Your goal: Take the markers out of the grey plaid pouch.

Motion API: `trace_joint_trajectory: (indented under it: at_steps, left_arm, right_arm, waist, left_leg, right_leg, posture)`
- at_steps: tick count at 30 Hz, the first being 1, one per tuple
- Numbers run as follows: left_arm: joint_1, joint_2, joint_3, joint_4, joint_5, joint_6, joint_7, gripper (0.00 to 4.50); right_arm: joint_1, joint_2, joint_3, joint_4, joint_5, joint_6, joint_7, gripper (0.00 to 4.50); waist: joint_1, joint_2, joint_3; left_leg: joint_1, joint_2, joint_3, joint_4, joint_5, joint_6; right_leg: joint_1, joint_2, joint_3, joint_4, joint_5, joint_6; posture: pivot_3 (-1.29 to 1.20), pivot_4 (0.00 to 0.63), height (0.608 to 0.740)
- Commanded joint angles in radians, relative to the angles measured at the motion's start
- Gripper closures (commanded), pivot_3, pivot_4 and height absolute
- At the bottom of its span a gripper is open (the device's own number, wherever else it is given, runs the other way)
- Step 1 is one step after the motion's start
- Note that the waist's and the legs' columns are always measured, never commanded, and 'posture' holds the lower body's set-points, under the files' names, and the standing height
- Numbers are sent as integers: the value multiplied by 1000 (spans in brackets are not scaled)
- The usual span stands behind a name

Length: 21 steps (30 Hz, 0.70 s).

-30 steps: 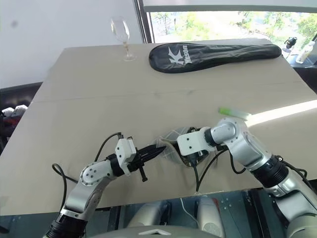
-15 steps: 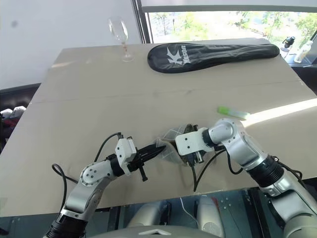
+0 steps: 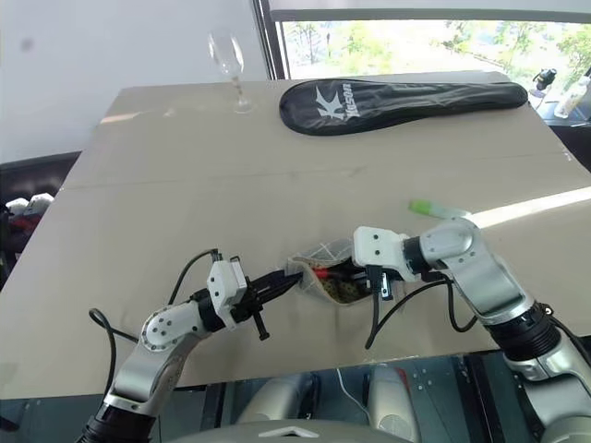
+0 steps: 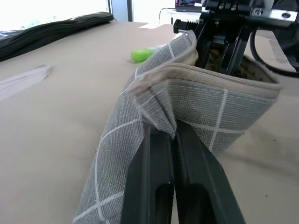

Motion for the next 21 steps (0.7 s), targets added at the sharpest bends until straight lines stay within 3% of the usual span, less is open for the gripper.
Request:
trace_joint_trajectory:
  at_steps: [1, 10, 17, 21]
  left_arm:
    - [12, 14, 6, -16, 7, 9, 0, 4500]
    - [7, 10, 4, -16, 14, 11, 12, 4500]
    - [7, 11, 23, -12, 24, -5, 28, 4500]
    - [-14, 26, 68, -19, 37, -19, 56, 4500]
  right_arm:
    - [-2, -25, -57, -86, 63, -1, 1, 4195]
    - [-16, -35, -96, -217, 266, 84, 8, 4195]
    - [-97, 76, -226, -185, 400, 184, -180, 4195]
    - [-84, -18, -265, -141, 338, 225, -243, 4195]
  waist:
    - [0, 0, 0]
    - [0, 0, 0]
    - [0, 0, 0]
    - [6, -1, 1]
  left_leg:
    - [0, 0, 0, 0, 0, 0]
    - [0, 0, 0, 0, 0, 0]
    - [0, 0, 0, 0, 0, 0]
    - [-1, -1, -1, 0, 0, 0]
  right_leg:
    - [0, 0, 0, 0, 0, 0]
    - [0, 0, 0, 0, 0, 0]
    - [0, 0, 0, 0, 0, 0]
    - [0, -1, -2, -1, 0, 0]
  posture:
    - [0, 150, 740]
    - [0, 150, 740]
    - [0, 150, 740]
    - [0, 150, 740]
